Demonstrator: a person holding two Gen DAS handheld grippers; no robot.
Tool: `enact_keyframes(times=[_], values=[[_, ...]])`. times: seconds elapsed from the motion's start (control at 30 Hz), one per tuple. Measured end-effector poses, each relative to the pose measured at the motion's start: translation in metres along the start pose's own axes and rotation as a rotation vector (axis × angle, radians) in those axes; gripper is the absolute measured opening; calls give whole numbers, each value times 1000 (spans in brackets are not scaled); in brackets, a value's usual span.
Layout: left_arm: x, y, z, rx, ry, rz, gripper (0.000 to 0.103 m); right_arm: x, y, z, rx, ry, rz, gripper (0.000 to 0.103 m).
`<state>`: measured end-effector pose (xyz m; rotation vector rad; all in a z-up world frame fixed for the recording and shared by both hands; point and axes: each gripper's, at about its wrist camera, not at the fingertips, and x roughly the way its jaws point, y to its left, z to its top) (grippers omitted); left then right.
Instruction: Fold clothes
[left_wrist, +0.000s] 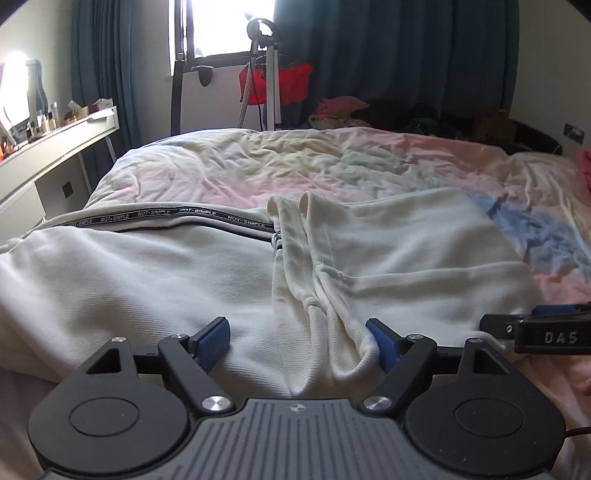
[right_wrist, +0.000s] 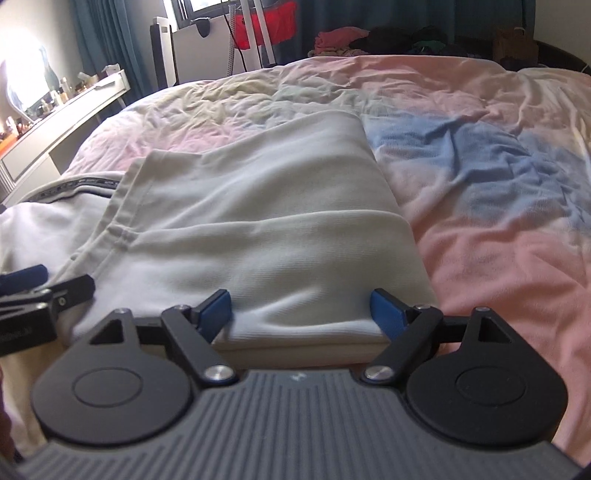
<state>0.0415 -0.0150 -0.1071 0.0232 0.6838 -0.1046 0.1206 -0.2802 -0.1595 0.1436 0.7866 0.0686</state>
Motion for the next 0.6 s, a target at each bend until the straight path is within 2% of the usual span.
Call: enact_keyframes(times=[0.07, 0.17, 0.3, 0.4, 0.5, 0.6], values=[[-10, 10, 3, -47, -2, -16, 82, -1, 0, 0, -1, 0, -2, 85], [-29, 38, 9, -189, 5, -29, 84, -2, -2, 0, 2, -2, 3, 85], [-49, 95, 10, -413, 40, 36, 88, -3, -3, -1, 3, -1, 8, 85], [-51, 149, 2, -616, 124, 81, 89, -4, -5, -1, 21, 3, 18, 85], [-39, 194, -14, -847, 237, 78, 89, -4, -4, -1, 23, 6, 18, 85], [-26, 223, -28, -1042, 256, 40, 89, -4, -1, -1, 16, 6, 17, 85]])
